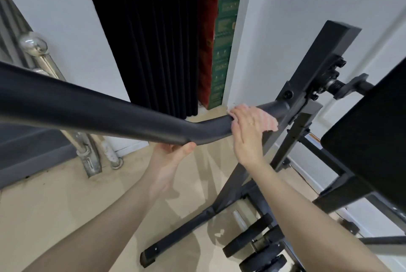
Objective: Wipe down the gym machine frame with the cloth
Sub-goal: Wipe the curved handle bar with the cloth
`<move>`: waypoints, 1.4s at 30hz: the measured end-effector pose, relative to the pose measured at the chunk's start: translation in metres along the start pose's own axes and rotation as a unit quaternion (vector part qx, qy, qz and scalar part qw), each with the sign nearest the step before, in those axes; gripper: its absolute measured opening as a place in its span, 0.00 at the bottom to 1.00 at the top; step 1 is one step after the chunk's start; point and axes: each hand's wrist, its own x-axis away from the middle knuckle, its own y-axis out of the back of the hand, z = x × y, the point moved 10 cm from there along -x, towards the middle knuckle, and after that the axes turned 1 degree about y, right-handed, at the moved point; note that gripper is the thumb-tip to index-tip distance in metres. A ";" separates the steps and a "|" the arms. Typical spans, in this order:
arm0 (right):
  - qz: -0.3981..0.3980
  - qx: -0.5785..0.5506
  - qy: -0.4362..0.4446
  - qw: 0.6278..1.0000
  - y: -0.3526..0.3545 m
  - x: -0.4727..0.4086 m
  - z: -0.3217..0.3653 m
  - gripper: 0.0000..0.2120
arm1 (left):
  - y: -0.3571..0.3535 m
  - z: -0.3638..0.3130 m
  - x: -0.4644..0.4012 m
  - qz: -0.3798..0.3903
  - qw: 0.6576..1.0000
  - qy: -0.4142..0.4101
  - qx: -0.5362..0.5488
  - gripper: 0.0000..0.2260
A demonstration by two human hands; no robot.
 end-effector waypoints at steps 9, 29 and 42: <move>0.008 0.034 -0.056 0.998 0.033 -0.041 -0.068 0.23 | 0.000 0.010 0.006 0.002 0.998 0.052 -0.033 0.16; 0.021 0.025 0.121 0.992 0.014 -0.009 -0.074 0.23 | -0.134 -0.064 -0.003 -0.074 0.545 -0.265 -0.792 0.24; 0.037 0.048 0.167 0.984 0.028 -0.026 -0.089 0.20 | -0.126 -0.072 0.008 -0.073 0.576 -0.306 -0.755 0.27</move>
